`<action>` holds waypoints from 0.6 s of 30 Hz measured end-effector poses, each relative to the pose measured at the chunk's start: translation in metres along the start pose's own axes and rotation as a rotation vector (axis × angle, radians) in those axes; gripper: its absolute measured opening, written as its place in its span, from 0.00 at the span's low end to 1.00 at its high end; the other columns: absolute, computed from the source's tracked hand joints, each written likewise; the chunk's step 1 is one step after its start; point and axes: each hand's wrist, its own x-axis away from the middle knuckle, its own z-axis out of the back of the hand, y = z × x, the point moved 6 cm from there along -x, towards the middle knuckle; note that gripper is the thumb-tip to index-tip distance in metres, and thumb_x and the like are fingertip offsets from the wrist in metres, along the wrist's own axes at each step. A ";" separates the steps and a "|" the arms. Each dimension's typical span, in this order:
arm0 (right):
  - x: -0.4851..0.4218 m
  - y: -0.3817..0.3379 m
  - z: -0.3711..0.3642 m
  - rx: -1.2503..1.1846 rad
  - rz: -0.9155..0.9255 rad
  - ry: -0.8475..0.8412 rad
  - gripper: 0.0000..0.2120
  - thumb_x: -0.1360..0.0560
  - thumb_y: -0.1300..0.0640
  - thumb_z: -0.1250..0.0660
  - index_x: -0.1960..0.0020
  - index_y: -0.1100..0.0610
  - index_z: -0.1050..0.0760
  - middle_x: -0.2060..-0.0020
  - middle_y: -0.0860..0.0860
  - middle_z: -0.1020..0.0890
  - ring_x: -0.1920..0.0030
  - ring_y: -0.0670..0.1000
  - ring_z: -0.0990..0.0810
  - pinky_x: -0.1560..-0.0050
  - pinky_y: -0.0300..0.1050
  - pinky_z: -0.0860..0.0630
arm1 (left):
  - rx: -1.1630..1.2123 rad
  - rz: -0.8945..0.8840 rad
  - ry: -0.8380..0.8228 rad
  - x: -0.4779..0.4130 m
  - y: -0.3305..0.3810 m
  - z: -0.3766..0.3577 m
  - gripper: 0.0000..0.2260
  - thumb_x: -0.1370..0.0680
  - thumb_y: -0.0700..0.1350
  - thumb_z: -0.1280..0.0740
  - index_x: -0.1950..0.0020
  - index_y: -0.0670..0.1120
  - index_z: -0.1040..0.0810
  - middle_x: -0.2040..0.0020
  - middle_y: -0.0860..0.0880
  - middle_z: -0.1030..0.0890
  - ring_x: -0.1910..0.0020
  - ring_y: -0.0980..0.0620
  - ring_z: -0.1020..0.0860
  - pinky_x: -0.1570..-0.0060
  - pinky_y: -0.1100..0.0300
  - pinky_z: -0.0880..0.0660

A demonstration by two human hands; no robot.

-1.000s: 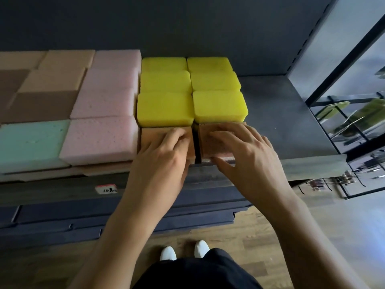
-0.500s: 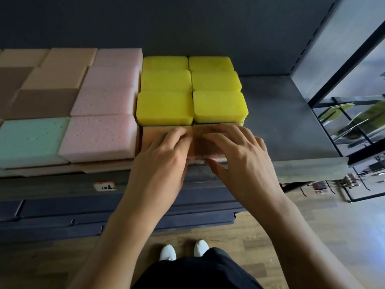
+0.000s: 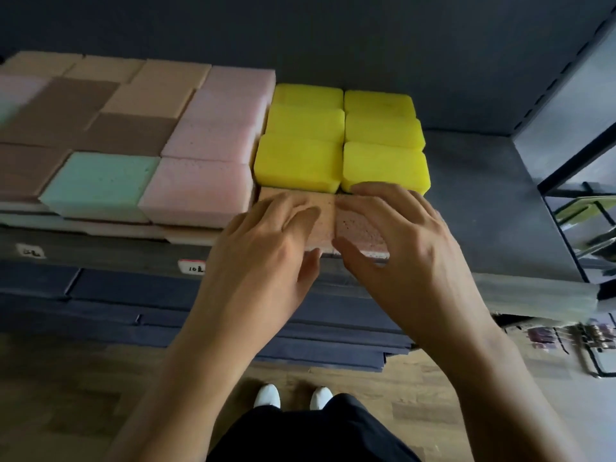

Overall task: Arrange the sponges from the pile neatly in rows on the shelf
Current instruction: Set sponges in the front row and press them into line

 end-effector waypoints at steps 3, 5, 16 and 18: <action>-0.012 -0.029 -0.006 -0.084 0.090 -0.002 0.17 0.27 0.53 0.29 0.38 0.52 0.22 0.39 0.49 0.22 0.38 0.53 0.24 0.41 0.51 0.27 | 0.004 0.072 0.082 0.022 -0.014 0.025 0.18 0.26 0.48 0.31 0.37 0.44 0.22 0.37 0.48 0.23 0.43 0.49 0.22 0.47 0.55 0.23; -0.021 -0.053 -0.018 -0.142 0.165 -0.027 0.17 0.27 0.55 0.28 0.38 0.53 0.22 0.39 0.49 0.22 0.38 0.53 0.24 0.41 0.49 0.27 | -0.008 0.148 0.129 0.040 -0.033 0.043 0.17 0.26 0.48 0.32 0.38 0.45 0.21 0.38 0.50 0.22 0.46 0.51 0.22 0.48 0.57 0.24; -0.047 -0.255 -0.127 -0.319 0.586 -0.256 0.22 0.27 0.55 0.26 0.35 0.54 0.24 0.39 0.50 0.22 0.40 0.55 0.23 0.45 0.55 0.22 | -0.208 0.605 0.302 0.184 -0.181 0.129 0.16 0.24 0.52 0.36 0.40 0.46 0.21 0.44 0.51 0.20 0.48 0.49 0.20 0.54 0.55 0.25; -0.051 -0.292 -0.155 -0.320 0.613 -0.299 0.22 0.27 0.54 0.27 0.34 0.53 0.25 0.38 0.49 0.22 0.39 0.54 0.23 0.45 0.55 0.22 | -0.249 0.648 0.298 0.208 -0.214 0.142 0.16 0.25 0.52 0.36 0.40 0.47 0.21 0.44 0.51 0.20 0.49 0.49 0.20 0.56 0.56 0.25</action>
